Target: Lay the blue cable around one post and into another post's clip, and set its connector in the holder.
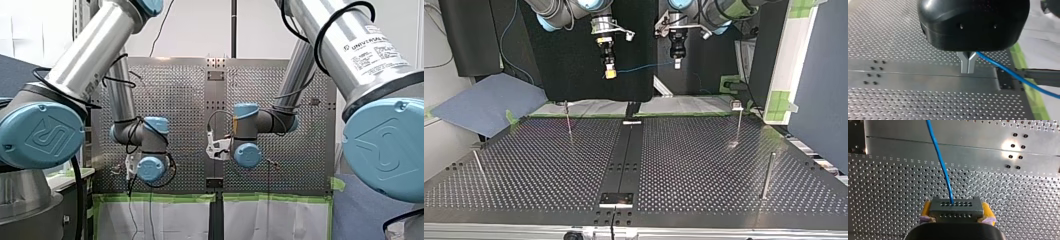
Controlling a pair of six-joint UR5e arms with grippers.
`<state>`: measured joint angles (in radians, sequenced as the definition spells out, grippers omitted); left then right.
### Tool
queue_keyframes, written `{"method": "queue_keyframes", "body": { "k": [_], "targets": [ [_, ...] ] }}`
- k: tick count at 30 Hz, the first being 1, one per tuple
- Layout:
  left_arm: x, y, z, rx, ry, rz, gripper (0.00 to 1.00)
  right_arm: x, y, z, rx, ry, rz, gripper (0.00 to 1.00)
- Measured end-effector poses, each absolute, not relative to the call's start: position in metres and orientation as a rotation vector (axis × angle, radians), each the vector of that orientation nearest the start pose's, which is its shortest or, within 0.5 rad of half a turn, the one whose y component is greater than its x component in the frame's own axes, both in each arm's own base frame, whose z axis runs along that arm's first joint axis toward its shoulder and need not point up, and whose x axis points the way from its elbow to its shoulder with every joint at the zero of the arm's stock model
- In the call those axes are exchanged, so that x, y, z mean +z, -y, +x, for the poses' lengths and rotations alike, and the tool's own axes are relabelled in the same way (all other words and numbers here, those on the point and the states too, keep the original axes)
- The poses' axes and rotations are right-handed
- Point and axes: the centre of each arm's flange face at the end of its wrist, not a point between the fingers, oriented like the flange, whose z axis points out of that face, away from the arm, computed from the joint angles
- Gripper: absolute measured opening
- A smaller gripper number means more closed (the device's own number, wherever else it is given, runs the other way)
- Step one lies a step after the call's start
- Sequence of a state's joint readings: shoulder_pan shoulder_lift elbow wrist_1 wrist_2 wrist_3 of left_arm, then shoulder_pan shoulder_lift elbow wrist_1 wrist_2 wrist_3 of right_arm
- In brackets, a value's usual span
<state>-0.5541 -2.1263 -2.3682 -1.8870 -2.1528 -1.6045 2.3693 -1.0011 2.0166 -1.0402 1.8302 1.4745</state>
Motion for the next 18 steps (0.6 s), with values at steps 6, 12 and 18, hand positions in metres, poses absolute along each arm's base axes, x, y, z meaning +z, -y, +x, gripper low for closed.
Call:
{"method": "queue_keyframes", "body": {
  "k": [6,12,18],
  "targets": [
    [0.029,0.267,0.282,0.044,-1.663,-0.003,0.0,0.09,0.296,0.458,1.547,0.809,1.589,0.0],
    [0.029,0.267,0.282,0.044,-1.663,-0.003,0.0,0.084,0.283,0.465,1.55,0.837,1.62,0.0],
    [0.029,0.267,0.282,0.044,-1.663,-0.003,0.0,0.08,0.27,0.467,1.554,0.879,1.668,0.0]
  ]
}}
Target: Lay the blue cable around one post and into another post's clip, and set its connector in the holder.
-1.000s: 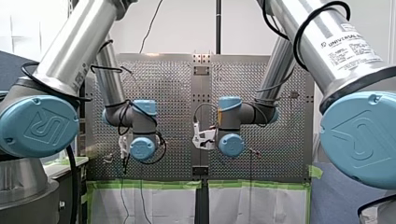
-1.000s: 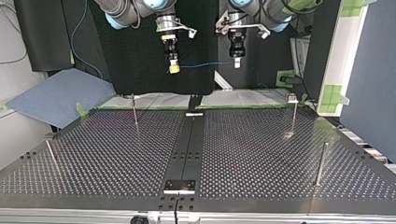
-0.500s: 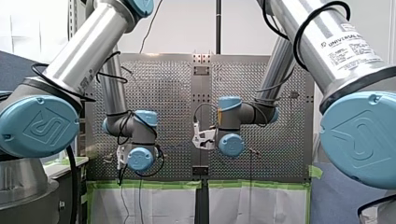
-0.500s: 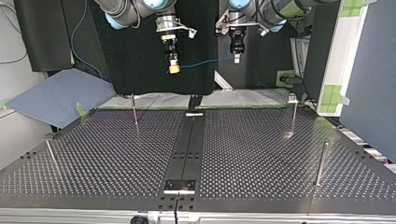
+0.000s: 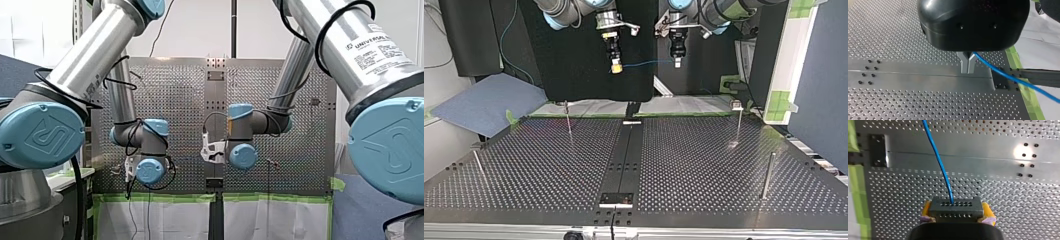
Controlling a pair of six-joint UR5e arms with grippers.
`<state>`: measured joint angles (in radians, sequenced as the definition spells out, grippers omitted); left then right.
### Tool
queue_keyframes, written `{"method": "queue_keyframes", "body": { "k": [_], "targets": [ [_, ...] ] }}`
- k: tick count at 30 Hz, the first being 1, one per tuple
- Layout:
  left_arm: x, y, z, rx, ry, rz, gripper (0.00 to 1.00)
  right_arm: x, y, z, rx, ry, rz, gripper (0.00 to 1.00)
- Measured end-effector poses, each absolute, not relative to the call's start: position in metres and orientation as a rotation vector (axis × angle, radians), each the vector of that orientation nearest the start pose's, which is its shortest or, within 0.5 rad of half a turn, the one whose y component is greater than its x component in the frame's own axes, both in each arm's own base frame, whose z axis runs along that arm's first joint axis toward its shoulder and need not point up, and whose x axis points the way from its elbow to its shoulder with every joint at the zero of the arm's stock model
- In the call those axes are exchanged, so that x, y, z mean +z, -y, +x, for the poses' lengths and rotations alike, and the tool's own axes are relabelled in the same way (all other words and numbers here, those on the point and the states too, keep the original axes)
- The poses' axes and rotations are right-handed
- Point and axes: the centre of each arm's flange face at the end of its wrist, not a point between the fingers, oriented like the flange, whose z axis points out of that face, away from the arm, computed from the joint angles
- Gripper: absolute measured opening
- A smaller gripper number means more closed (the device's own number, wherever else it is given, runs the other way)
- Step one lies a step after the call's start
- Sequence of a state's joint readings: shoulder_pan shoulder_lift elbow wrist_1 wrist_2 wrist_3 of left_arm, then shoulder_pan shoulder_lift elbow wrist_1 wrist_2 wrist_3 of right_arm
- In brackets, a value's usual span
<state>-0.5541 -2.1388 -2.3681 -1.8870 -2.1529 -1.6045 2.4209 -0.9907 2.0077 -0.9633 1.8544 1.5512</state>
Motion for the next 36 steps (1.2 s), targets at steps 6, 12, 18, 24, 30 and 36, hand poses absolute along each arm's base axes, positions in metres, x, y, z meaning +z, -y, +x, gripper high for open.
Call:
{"method": "queue_keyframes", "body": {
  "k": [6,12,18,24,30,36],
  "targets": [
    [0.029,0.267,0.282,0.044,-1.663,-0.003,0.0,0.075,0.266,0.464,1.545,0.939,1.706,0.0],
    [0.029,0.267,0.282,0.044,-1.663,-0.003,0.0,0.073,0.264,0.462,1.543,0.97,1.719,0.0],
    [0.035,0.271,0.276,0.03,-1.663,-0.018,0.09,0.075,0.271,0.459,1.525,0.991,1.702,0.0],
    [0.055,0.284,0.266,-0.014,-1.648,-0.067,0.09,0.103,0.282,0.454,1.517,1.044,1.619,0.0],
    [0.072,0.279,0.271,0.003,-1.635,-0.141,0.09,0.133,0.289,0.453,1.534,1.06,1.544,0.0],
    [0.089,0.264,0.283,0.036,-1.625,-0.207,0.09,0.167,0.297,0.46,1.571,1.048,1.499,0.0]
  ]
}}
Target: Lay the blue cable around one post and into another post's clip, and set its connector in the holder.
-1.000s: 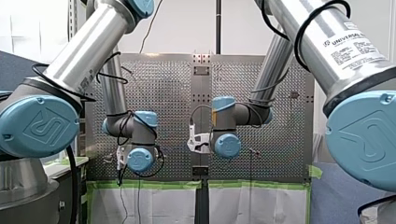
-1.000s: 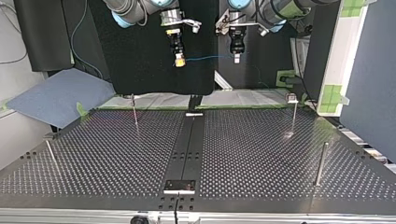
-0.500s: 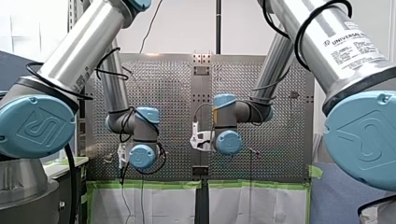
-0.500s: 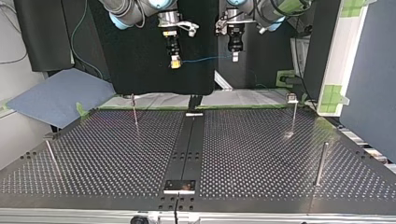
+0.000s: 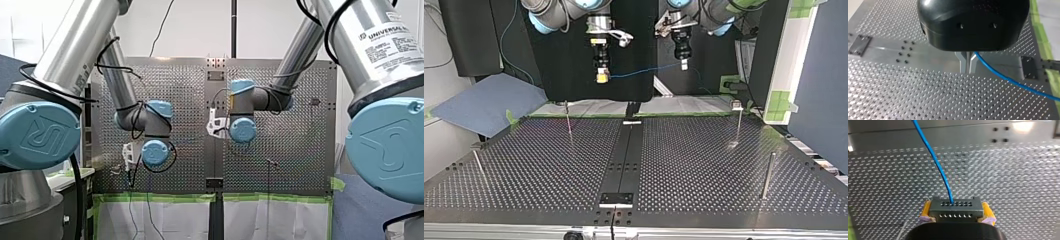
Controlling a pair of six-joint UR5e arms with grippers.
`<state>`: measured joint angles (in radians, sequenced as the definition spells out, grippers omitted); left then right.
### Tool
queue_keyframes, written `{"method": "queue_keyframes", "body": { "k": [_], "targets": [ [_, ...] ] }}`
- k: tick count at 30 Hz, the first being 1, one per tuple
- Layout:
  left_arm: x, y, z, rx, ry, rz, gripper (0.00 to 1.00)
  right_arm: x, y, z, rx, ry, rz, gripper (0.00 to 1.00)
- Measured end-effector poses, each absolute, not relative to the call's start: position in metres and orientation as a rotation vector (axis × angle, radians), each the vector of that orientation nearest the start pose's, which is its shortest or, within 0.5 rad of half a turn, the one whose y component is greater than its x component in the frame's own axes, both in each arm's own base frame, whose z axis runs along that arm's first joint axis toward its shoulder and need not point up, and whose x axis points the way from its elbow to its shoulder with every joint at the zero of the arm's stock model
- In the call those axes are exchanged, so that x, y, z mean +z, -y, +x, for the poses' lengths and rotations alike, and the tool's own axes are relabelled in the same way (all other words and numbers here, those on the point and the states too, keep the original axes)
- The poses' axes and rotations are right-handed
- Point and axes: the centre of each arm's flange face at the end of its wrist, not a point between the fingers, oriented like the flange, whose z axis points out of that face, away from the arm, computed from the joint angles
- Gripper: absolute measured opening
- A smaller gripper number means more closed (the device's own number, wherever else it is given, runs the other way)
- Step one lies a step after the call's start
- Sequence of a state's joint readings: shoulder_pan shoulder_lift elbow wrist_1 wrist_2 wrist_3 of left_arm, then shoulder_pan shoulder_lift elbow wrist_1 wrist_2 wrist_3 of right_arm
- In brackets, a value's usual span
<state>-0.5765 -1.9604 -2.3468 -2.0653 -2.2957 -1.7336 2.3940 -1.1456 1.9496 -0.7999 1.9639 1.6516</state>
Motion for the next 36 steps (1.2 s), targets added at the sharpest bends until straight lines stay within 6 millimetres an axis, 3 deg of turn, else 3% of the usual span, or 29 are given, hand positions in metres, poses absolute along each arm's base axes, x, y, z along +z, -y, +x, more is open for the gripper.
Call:
{"method": "queue_keyframes", "body": {
  "k": [7,17,23,29,36],
  "targets": [
    [0.11,0.255,0.302,0.003,-1.61,-0.252,0.09,0.213,0.303,0.471,1.614,1.019,1.455,0.0],
    [0.156,0.241,0.343,-0.019,-1.544,-0.336,0.09,0.295,0.309,0.48,1.675,0.978,1.378,0.0],
    [0.188,0.229,0.364,-0.022,-1.494,-0.403,0.09,0.323,0.304,0.473,1.674,0.966,1.371,0.0],
    [0.222,0.23,0.376,-0.044,-1.446,-0.428,0.09,0.353,0.298,0.469,1.672,0.917,1.374,0.0],
    [0.265,0.231,0.386,-0.062,-1.389,-0.46,0.09,0.375,0.301,0.474,1.699,0.888,1.359,0.0]
  ]
}}
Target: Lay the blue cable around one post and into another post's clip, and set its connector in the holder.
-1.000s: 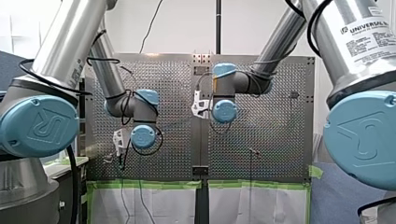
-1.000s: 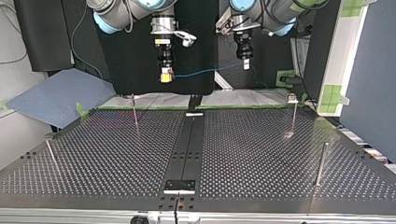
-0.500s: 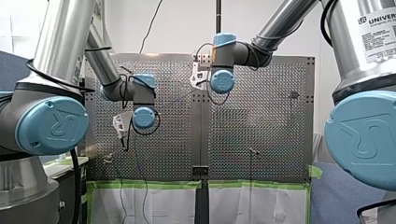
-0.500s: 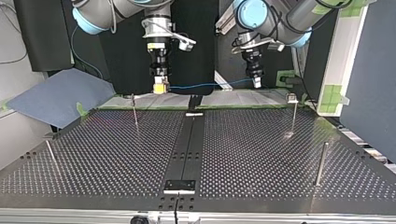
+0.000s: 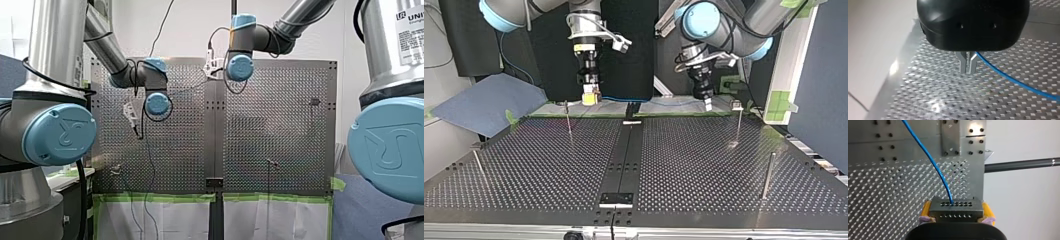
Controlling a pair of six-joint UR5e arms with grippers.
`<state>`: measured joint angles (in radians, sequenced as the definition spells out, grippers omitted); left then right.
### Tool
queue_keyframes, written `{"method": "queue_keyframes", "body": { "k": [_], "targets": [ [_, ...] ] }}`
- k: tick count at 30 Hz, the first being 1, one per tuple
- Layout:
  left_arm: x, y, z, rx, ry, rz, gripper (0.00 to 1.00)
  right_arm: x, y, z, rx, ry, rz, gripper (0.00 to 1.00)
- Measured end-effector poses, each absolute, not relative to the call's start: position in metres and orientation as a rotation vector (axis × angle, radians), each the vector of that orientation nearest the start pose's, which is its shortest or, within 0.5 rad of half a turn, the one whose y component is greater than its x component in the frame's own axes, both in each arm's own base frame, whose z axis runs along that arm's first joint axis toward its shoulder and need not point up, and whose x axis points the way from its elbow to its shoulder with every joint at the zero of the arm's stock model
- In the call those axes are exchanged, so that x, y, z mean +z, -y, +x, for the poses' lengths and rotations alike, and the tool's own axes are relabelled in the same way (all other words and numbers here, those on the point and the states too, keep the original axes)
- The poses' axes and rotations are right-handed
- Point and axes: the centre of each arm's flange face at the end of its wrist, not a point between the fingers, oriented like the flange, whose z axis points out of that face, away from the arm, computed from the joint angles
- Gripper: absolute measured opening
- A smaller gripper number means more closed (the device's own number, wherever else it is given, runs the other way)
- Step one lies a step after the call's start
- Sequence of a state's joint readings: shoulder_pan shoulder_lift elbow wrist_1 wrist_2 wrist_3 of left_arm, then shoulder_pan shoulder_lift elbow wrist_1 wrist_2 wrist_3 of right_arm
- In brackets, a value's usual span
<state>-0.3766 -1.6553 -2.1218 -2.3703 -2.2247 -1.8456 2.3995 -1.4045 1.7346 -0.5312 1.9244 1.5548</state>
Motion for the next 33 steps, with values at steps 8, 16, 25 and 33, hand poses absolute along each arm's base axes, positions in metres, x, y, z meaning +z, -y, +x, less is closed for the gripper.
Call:
{"method": "queue_keyframes", "body": {
  "k": [8,16,25,33],
  "targets": [
    [0.318,0.224,0.389,-0.042,-1.316,-0.533,0.09,0.395,0.308,0.486,1.737,0.857,1.366,0.0],
    [0.367,0.215,0.381,-0.019,-1.253,-0.607,0.09,0.411,0.317,0.5,1.772,0.831,1.373,0.0],
    [0.414,0.197,0.362,0.03,-1.205,-0.67,0.09,0.398,0.334,0.528,1.764,0.805,1.466,0.0],
    [0.466,0.181,0.352,0.05,-1.152,-0.682,0.09,0.408,0.346,0.546,1.789,0.786,1.462,0.0]
  ]
}}
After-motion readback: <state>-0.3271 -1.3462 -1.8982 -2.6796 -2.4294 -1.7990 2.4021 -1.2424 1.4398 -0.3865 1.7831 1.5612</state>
